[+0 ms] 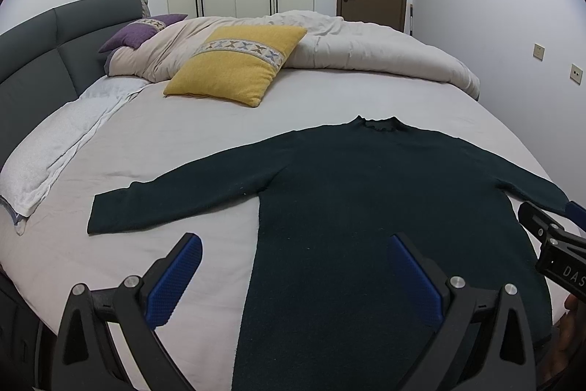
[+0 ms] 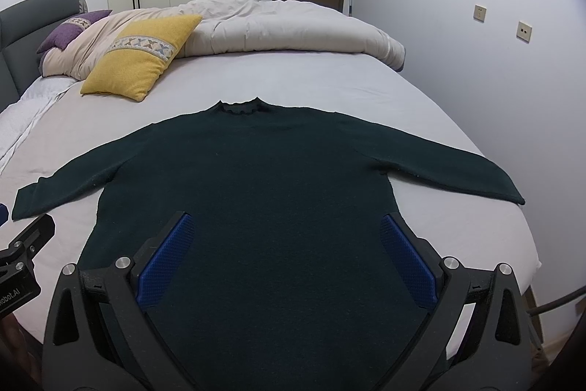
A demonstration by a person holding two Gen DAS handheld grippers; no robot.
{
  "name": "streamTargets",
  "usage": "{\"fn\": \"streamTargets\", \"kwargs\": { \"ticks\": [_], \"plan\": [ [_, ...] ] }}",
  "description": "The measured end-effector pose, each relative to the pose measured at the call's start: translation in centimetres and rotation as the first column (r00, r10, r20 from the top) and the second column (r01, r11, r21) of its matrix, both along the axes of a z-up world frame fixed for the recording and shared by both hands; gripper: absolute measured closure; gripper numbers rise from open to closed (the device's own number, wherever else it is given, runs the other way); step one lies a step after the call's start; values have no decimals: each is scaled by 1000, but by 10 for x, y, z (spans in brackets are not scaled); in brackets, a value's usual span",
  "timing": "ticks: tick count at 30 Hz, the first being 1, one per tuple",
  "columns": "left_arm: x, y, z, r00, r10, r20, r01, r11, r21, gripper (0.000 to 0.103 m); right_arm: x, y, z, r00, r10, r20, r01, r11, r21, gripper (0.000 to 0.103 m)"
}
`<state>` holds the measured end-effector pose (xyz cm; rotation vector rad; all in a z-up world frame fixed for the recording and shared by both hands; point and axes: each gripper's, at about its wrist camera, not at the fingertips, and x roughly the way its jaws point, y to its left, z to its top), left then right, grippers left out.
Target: Fold small clothes
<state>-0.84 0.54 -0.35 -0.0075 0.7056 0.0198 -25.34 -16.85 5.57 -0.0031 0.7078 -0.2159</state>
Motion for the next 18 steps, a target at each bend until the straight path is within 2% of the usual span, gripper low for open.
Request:
{"fn": "streamTargets", "kwargs": {
  "ticks": [18],
  "plan": [
    [0,2,-1,1000,-1,-1,1,1000,0,0,2,2,-5,1000,-2,-9,2,1000,-3,0]
  ]
}}
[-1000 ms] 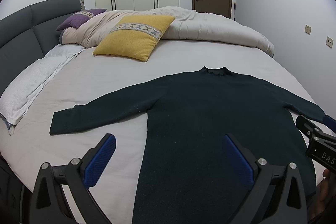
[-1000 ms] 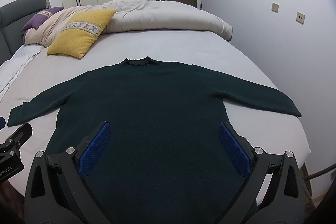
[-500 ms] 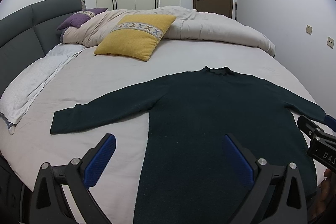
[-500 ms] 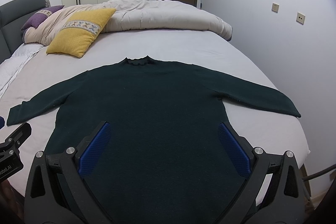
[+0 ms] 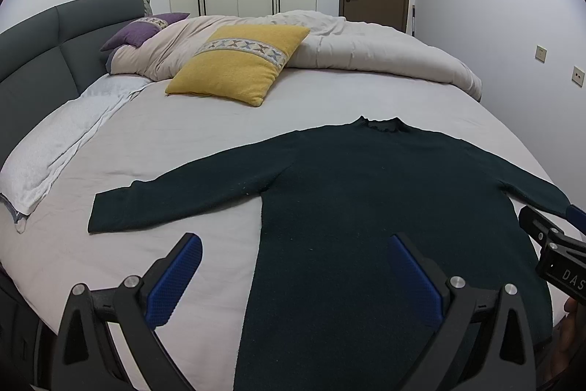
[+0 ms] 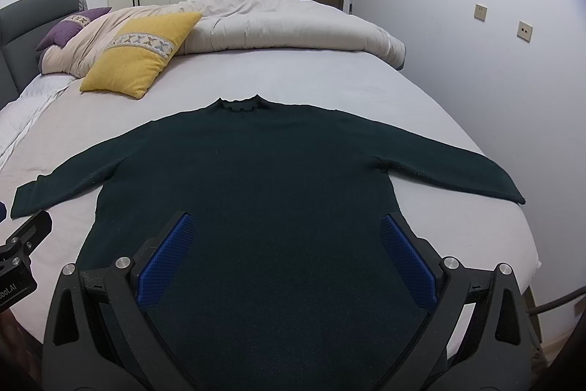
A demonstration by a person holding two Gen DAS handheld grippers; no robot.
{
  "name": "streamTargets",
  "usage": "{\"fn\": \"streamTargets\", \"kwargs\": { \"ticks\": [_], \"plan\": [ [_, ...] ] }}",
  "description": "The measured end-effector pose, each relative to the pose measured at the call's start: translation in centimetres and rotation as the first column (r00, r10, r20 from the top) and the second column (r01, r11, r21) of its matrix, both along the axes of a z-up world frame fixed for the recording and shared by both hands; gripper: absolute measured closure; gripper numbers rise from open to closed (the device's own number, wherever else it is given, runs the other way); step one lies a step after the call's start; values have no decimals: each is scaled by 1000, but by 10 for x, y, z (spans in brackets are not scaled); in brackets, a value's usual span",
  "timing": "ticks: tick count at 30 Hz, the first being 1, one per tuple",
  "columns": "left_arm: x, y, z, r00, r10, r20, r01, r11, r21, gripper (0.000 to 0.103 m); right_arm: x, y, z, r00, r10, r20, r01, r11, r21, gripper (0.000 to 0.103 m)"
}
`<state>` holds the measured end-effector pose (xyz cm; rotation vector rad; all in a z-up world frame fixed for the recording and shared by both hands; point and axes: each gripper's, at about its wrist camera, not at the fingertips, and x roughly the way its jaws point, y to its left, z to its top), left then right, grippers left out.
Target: Fold small clothes
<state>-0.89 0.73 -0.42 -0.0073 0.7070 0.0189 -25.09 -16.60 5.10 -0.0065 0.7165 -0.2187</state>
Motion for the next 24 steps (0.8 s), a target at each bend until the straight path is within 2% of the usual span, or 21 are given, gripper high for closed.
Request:
{"fn": "streamTargets", "kwargs": {
  "ticks": [24],
  "plan": [
    [-2,3,-3,1000,0,-4,0,1000,0,0,3,2,-7,1000,0,-11,0,1000,-2,0]
  ]
}}
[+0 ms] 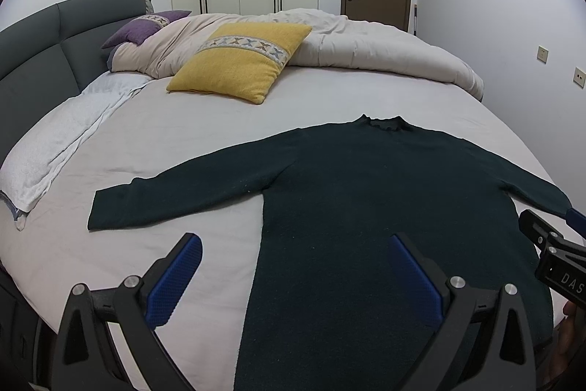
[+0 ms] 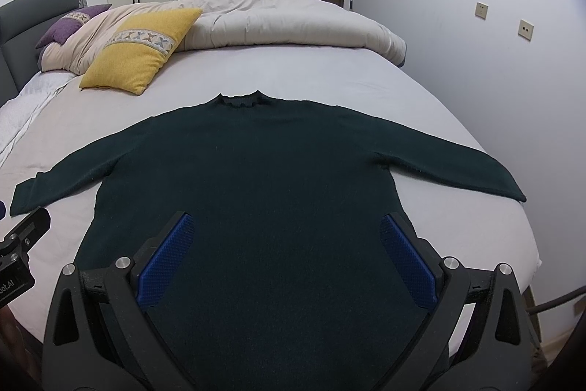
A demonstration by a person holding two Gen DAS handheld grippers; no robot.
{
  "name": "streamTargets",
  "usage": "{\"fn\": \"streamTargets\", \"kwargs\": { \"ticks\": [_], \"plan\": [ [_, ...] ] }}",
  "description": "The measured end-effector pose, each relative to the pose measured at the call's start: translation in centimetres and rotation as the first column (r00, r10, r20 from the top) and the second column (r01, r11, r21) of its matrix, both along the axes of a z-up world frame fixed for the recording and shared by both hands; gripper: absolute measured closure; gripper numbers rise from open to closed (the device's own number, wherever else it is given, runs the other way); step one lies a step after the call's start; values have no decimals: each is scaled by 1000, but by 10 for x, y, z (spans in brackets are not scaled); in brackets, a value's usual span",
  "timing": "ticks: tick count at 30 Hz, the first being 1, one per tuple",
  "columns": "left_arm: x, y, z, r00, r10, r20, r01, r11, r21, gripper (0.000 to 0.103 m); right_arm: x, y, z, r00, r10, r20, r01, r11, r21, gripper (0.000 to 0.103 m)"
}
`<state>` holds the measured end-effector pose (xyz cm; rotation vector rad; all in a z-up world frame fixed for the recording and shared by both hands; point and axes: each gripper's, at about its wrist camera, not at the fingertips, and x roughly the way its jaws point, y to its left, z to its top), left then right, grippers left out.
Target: Fold small clothes
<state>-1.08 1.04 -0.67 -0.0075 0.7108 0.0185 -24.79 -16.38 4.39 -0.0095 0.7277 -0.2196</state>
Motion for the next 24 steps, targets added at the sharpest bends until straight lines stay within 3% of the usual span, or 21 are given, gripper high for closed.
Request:
{"fn": "streamTargets", "kwargs": {
  "ticks": [24],
  "plan": [
    [1,2,-10,1000,-6,-22,6,1000,-1,0,10,-6,-9,1000,-7,-25,7,1000,6,0]
  ]
}}
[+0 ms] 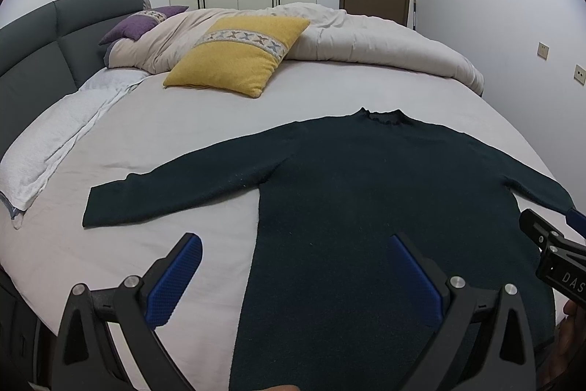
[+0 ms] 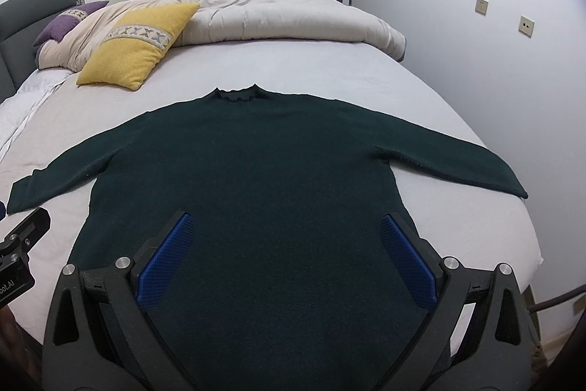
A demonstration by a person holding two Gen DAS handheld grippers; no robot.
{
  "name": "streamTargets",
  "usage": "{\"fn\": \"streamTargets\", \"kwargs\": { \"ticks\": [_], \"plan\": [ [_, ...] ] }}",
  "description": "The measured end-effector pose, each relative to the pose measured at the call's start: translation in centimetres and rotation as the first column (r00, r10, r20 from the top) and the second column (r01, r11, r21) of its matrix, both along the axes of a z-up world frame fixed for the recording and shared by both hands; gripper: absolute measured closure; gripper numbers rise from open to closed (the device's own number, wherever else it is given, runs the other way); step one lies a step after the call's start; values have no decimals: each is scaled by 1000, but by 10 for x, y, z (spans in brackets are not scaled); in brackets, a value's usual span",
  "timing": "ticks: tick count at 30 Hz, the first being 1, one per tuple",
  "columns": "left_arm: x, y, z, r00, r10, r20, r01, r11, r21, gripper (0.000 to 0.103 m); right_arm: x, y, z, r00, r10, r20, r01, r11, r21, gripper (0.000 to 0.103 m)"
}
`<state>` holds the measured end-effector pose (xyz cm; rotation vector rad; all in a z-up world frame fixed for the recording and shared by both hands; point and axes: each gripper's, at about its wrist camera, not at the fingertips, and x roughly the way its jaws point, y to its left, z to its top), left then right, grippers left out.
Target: Fold small clothes
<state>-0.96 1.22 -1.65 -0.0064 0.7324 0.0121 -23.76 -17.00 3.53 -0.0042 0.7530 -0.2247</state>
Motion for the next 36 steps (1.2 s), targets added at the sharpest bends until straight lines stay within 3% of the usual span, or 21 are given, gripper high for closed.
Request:
{"fn": "streamTargets", "kwargs": {
  "ticks": [5,10,14,17,18,20,24,27,29,33,35,36],
  "plan": [
    [7,-4,-2,1000,-1,-21,1,1000,-1,0,7,-6,-6,1000,-4,-13,4,1000,9,0],
    [24,-5,-10,995,-53,-88,43,993,-109,0,16,-35,-10,1000,-28,-13,29,998,53,0],
    [40,-7,-21,986,-83,-143,55,979,-195,0,27,-98,-11,997,-81,-3,80,986,146,0],
    [49,-12,-27,980,-116,-161,74,967,-245,0,32,-179,-17,985,-170,-11,167,952,257,0],
    [53,-13,-29,976,-130,-174,80,961,-266,0,31,-212,-22,975,-221,-21,216,927,305,0],
    [64,-16,-35,965,-157,-209,84,944,-319,0,24,-281,-33,942,-333,-41,317,844,433,0],
    [83,-23,-42,960,-186,-209,89,910,-404,0,-5,-399,-65,842,-531,-95,465,626,625,6],
    [92,-36,-41,969,-196,-151,123,912,-392,0,-10,-450,-88,812,-568,-132,482,527,699,19],
    [97,-45,-41,970,-209,-122,148,912,-383,0,-7,-474,-100,804,-583,-116,446,463,766,19],
    [112,-58,-48,951,-231,-203,154,929,-336,0,12,-506,-111,775,-626,-88,405,386,829,21],
    [118,-52,-54,946,-239,-221,139,911,-388,0,29,-520,-116,769,-634,-85,395,367,842,29],
    [120,-49,-56,946,-238,-219,133,903,-408,0,39,-529,-118,773,-628,-87,395,369,841,39]
  ]
}}
